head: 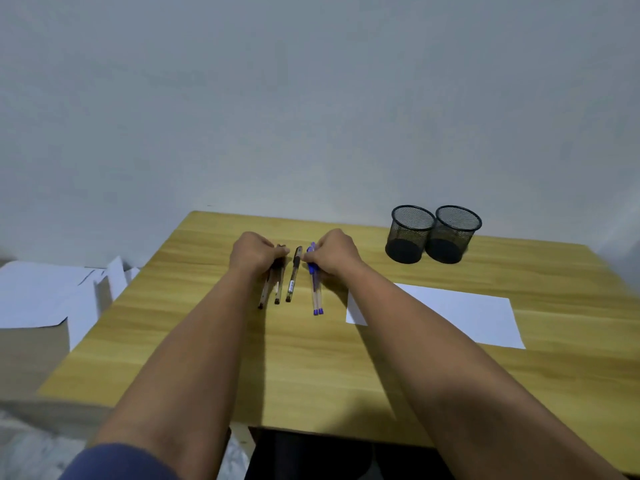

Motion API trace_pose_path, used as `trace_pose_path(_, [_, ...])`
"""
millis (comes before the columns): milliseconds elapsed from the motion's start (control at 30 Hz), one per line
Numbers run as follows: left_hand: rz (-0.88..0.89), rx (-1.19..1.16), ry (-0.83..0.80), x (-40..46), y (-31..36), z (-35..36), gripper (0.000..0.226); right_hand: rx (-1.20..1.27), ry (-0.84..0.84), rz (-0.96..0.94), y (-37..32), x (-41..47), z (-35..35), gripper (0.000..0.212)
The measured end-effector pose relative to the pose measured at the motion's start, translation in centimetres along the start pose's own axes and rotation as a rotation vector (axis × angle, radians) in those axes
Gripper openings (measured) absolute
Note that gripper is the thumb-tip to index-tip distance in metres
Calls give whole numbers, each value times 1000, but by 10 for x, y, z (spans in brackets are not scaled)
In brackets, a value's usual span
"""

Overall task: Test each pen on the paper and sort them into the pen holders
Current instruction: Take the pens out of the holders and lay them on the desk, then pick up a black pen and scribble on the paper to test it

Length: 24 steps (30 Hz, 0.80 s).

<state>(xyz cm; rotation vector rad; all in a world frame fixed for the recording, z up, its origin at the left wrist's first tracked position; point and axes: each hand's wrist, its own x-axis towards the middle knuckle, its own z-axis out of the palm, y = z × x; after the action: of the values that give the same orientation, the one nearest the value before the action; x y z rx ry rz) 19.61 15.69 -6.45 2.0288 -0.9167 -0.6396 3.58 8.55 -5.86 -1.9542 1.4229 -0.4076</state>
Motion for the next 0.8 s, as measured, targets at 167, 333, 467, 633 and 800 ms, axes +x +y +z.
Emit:
trace_pose_path(167, [41,33,31,-5,-4,-16,43,-181,56,-44,-5,-10,9,41])
trace_pose_path(333, [55,186,97,-19,-13,-63,34,-250,107,-94,-16,-31,9,33])
trace_pose_path(467, [10,276,64,-40,-22,-89,30,-216,87,-125,-30,-52,8,27])
trace_pose_path(633, [-52,349,-38,-67,-33,-90,36,-155,23,-164,-45,-77,18,12])
trace_pose_path(800, [-1,559,8,-87,-36,-71,31,-114,-90,-202,-47,-90,28,3])
